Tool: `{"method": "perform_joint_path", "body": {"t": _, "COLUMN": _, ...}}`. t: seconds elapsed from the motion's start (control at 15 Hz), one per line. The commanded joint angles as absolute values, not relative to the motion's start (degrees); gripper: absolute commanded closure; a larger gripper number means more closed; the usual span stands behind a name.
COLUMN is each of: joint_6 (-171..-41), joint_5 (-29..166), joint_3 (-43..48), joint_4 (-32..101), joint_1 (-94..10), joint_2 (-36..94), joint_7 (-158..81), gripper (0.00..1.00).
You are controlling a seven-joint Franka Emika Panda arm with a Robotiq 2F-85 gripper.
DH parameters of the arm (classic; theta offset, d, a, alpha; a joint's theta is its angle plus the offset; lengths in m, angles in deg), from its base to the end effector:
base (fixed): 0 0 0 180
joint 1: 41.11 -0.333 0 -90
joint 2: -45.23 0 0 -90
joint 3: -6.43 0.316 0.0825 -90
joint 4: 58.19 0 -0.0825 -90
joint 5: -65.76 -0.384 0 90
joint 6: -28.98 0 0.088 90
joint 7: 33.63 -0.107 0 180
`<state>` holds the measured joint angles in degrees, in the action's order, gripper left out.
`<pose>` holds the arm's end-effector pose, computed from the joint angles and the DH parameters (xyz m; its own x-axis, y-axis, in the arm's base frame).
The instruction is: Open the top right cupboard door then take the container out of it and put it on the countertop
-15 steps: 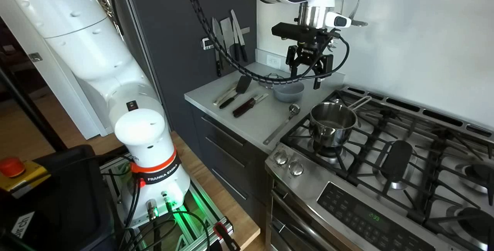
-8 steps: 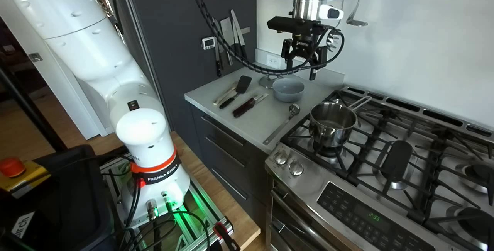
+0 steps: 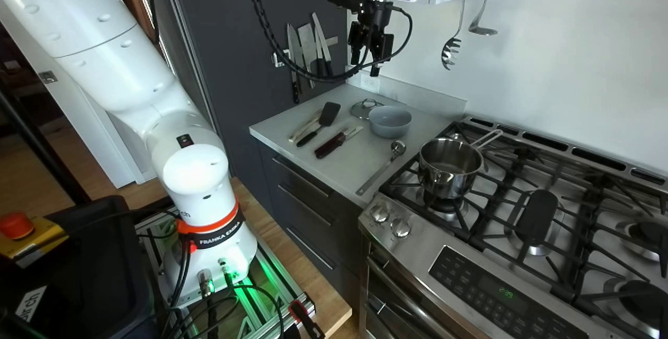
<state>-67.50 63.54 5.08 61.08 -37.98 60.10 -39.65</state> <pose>0.4624 -0.0333 0.5260 0.9726 -0.1840 -0.1418 -0.1899 -0.9814 -0.0289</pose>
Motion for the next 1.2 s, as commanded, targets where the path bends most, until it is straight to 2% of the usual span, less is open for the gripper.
{"method": "perform_joint_path", "body": {"t": 0.0, "joint_6": -65.4, "joint_5": 60.2, "joint_3": 7.4, "joint_4": 60.4, "joint_1": -39.1, "joint_2": 60.5, "joint_7": -49.6, "gripper": 0.00}}
{"method": "perform_joint_path", "body": {"t": 0.67, "joint_6": -66.6, "joint_5": 60.3, "joint_3": 9.3, "joint_4": 59.9, "joint_1": -40.4, "joint_2": 61.2, "joint_7": -51.4, "gripper": 0.00}}
{"method": "perform_joint_path", "body": {"t": 1.13, "joint_6": -64.3, "joint_5": 56.2, "joint_3": 12.2, "joint_4": 55.5, "joint_1": -40.3, "joint_2": 65.7, "joint_7": -68.1, "gripper": 0.00}}
